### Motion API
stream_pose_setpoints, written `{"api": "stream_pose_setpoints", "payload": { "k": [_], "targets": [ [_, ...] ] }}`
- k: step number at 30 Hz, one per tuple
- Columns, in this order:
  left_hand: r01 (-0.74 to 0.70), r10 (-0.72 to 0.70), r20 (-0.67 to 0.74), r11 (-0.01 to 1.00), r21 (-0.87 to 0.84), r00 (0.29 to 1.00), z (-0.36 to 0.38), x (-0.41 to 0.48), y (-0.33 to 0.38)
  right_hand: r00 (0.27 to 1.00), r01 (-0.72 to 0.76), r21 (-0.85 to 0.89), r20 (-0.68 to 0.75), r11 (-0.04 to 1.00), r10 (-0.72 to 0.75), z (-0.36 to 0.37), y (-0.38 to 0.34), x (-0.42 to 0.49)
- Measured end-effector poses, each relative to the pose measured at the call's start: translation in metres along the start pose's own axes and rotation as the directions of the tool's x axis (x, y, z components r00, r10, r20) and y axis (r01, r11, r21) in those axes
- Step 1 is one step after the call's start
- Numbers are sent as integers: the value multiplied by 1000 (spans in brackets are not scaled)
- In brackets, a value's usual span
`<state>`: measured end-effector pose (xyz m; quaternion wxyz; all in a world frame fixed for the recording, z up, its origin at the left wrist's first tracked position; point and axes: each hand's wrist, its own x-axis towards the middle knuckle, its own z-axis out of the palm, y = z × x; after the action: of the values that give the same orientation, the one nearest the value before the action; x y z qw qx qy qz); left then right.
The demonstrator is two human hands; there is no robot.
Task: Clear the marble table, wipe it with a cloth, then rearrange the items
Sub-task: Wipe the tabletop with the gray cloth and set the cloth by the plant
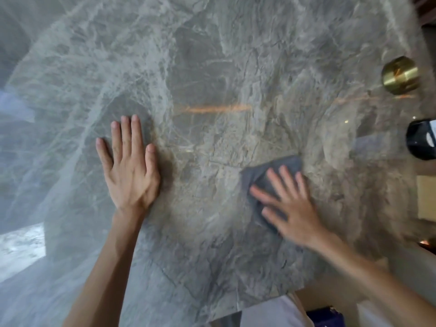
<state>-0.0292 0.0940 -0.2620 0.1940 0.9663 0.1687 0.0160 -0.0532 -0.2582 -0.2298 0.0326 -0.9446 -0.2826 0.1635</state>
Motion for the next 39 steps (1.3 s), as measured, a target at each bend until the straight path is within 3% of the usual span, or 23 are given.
{"api": "stream_pose_setpoints", "payload": {
  "k": [2, 4, 7, 9, 11, 13, 14, 16, 17, 19, 20, 22, 23, 25, 27, 29, 30, 31, 33, 34, 35, 37, 39],
  "targets": [
    [16, -17, -4, 998, -54, 1000, -3, 2, 1, 944, -304, 139, -90, 942, 318, -23, 27, 69],
    [18, -20, -11, 990, -142, 1000, -6, 3, 1, 909, -373, 176, -127, 911, 397, -42, 13, 157],
    [21, -38, -45, 946, -323, 998, -9, 3, -4, 979, -43, 37, -196, 998, 49, -24, -83, 186],
    [33, -73, -70, 891, -453, 995, -11, -1, -8, 943, 291, -14, -164, 957, -289, 12, -124, 111],
    [41, -92, -81, 871, -490, 993, -12, -4, -9, 944, 329, 15, -5, 944, -329, 22, -112, 18],
    [36, -87, -86, 877, -480, 993, -12, -5, -7, 981, 191, 29, 22, 981, -192, 4, -47, -11],
    [31, -80, -85, 882, -471, 993, -12, -3, -6, 1000, 15, 66, 9, 998, -16, -9, -15, 4],
    [24, -61, -70, 898, -439, 996, -11, -1, -4, 924, -345, 210, -93, 915, 370, -35, 24, 90],
    [20, -52, -64, 907, -422, 997, -10, -1, -3, 896, -411, 213, -85, 887, 435, -46, 17, 137],
    [18, -50, -69, 912, -410, 996, -9, -1, -4, 936, -298, 116, -157, 947, 314, -36, -42, 189],
    [18, -51, -69, 912, -410, 996, -9, -1, -6, 977, -118, 95, -166, 989, 132, -21, -81, 179],
    [6, -32, -59, 918, -397, 998, -11, -3, -11, 955, 261, 48, -156, 964, -251, 19, -133, 96],
    [-3, -17, -47, 924, -381, 999, -11, -3, -12, 947, 320, 65, -63, 945, -316, 27, -134, 44],
    [-8, 1, -23, 942, -335, 1000, -10, -1, -11, 970, 242, 26, -4, 970, -242, 16, -74, -2],
    [-4, -3, -22, 955, -296, 1000, -8, 0, -7, 993, -87, 56, -76, 995, 91, -15, -8, 46],
    [10, -19, -25, 947, -321, 1000, -8, 2, -5, 907, -386, 145, -123, 911, 404, -38, -3, 142],
    [12, -25, -33, 934, -356, 999, -8, 1, -6, 900, -383, 148, -162, 912, 404, -33, -28, 174],
    [7, -27, -45, 917, -400, 999, -9, 1, -7, 930, -274, 140, -215, 951, 300, -21, -66, 185],
    [-13, -21, -64, 874, -485, 998, -11, 0, -10, 969, 147, 81, -210, 986, -127, 16, -139, 132],
    [-13, -27, -71, 860, -510, 997, -13, -1, -11, 946, 297, 59, -152, 953, -286, 32, -153, 80],
    [-8, -34, -69, 851, -524, 997, -15, -1, -12, 939, 338, 46, -81, 940, -334, 41, -148, 30],
    [14, -49, -51, 845, -534, 997, -19, -5, -10, 965, 262, -4, 29, 965, -262, 34, -98, -32],
    [25, -68, -63, 848, -529, 996, -18, -8, -8, 1000, 2, -3, 23, 1000, -2, 16, -28, -34]
  ]
}}
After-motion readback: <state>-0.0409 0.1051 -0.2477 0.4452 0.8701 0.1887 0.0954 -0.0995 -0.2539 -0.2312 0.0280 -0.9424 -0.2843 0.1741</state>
